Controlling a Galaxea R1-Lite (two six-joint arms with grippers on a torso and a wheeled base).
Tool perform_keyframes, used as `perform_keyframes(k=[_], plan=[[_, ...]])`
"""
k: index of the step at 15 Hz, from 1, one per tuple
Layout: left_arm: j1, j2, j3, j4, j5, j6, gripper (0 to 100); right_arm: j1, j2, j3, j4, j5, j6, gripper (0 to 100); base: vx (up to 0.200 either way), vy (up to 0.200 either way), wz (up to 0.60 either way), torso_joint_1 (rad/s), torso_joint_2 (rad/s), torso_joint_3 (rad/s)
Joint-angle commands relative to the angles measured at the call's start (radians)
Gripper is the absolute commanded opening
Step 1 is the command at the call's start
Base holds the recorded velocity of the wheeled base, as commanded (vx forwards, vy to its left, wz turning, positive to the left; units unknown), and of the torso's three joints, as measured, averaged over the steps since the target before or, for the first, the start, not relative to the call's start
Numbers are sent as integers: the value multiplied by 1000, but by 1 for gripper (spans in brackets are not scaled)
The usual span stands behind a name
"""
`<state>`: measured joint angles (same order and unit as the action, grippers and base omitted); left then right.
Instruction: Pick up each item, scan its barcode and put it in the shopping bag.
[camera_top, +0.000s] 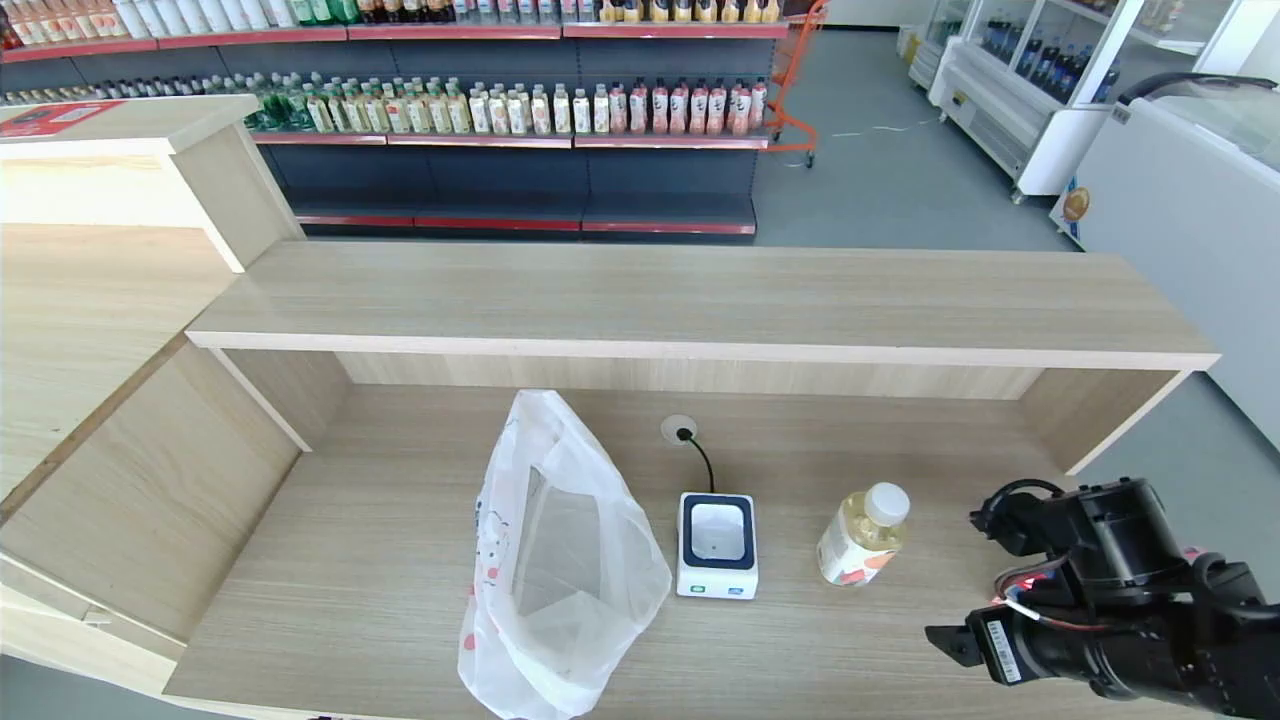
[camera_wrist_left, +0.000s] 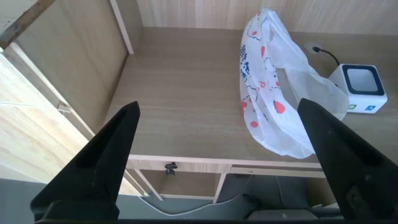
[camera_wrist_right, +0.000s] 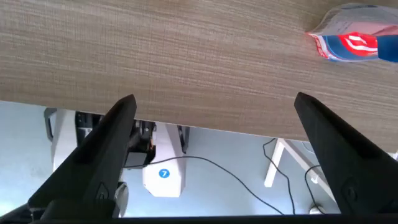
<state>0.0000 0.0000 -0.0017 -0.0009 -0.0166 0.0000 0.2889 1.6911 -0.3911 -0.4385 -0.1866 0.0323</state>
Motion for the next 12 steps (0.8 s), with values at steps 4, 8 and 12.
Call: perform_keyframes(k=[4, 8, 12], plan=[[0, 0, 0, -1, 0, 0, 100, 81, 302, 9, -387, -71, 58, 100, 0, 0, 0, 0, 0, 0], [0, 0, 0, -1, 0, 0, 100, 118, 446, 6, -641, -113, 55, 100, 0, 0, 0, 0, 0, 0], [0, 0, 0, -1, 0, 0, 100, 144, 539, -19, -792, -117, 17, 100, 0, 0, 0, 0, 0, 0]])
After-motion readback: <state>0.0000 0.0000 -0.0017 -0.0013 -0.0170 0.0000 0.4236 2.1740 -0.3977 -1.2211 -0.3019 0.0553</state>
